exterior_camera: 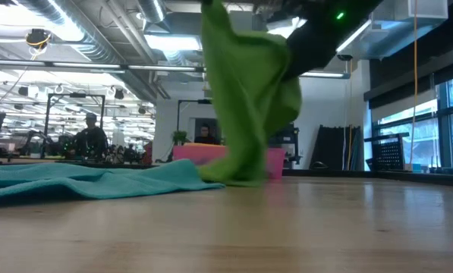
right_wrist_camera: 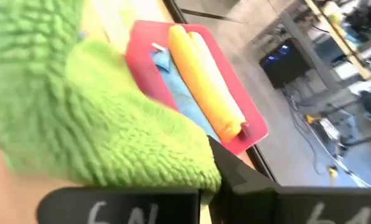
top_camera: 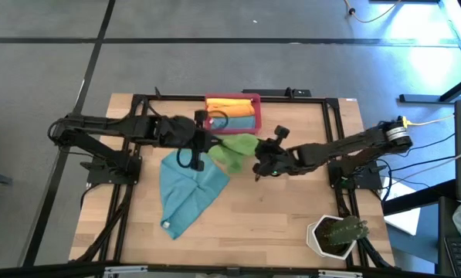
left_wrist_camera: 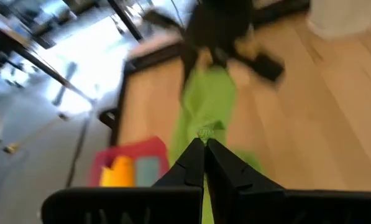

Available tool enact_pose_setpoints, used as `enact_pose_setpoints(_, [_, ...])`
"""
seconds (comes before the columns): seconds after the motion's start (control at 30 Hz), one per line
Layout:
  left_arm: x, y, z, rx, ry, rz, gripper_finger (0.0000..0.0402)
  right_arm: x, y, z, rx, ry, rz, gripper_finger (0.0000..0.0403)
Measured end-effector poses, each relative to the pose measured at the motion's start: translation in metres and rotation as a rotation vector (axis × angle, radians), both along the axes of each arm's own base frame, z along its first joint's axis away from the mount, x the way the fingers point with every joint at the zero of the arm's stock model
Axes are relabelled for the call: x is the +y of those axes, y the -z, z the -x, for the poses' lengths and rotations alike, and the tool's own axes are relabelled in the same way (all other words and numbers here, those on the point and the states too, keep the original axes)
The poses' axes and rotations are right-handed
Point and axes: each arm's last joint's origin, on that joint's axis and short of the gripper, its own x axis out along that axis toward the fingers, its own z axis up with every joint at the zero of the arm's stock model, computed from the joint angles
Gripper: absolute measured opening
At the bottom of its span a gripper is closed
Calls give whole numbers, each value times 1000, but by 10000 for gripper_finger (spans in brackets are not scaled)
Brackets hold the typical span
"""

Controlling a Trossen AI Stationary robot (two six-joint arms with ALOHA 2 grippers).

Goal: Roll microfiber towels into tight, uniform cylinder then place into a basket
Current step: Fold the green microfiber towel

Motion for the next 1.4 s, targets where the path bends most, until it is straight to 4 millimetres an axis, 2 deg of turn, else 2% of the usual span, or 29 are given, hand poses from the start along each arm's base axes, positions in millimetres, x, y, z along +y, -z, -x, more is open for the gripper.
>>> enact_pose_setpoints(0.13, [-13, 28, -7, 7, 29, 31, 0, 15, -10, 15, 36, -125, -77, 5])
enact_pose_setpoints(0.2, [-18, 49, -9, 47, 42, 39, 0, 21, -13, 22, 51, -146, -84, 4])
enact_pose_setpoints(0.3, [-22, 69, -12, 78, 40, 32, 0, 28, -18, 32, 53, -160, -97, 4])
enact_pose_setpoints(0.47, [-22, 77, -11, 90, -21, 34, 0, 34, -33, 50, 3, -199, -197, 4])
enact_pose_setpoints(0.6, [-23, 75, -9, 85, 7, 116, 0, 39, -40, 58, -9, -317, -473, 4])
enact_pose_setpoints(0.7, [-25, 85, -7, 140, 17, 197, 0, 43, -38, 57, 15, -366, -626, 4])
enact_pose_setpoints(0.87, [-27, 125, -4, 230, -20, 273, 0, 46, -9, 50, 83, -365, -727, 3])
enact_pose_setpoints(1.03, [-26, 158, 4, 262, -9, 354, 0, 32, 34, 41, 140, -328, -821, 3])
enact_pose_setpoints(1.13, [-22, 168, 8, 277, -32, 366, 0, 15, 58, 36, 150, -293, -880, 3])
enact_pose_setpoints(1.23, [-14, 173, 10, 265, -63, 374, 0, -6, 75, 35, 147, -214, -848, 8])
enact_pose_setpoints(1.4, [1, 180, 12, 273, -120, 381, 0, -36, 82, 37, 146, -87, -726, 38])
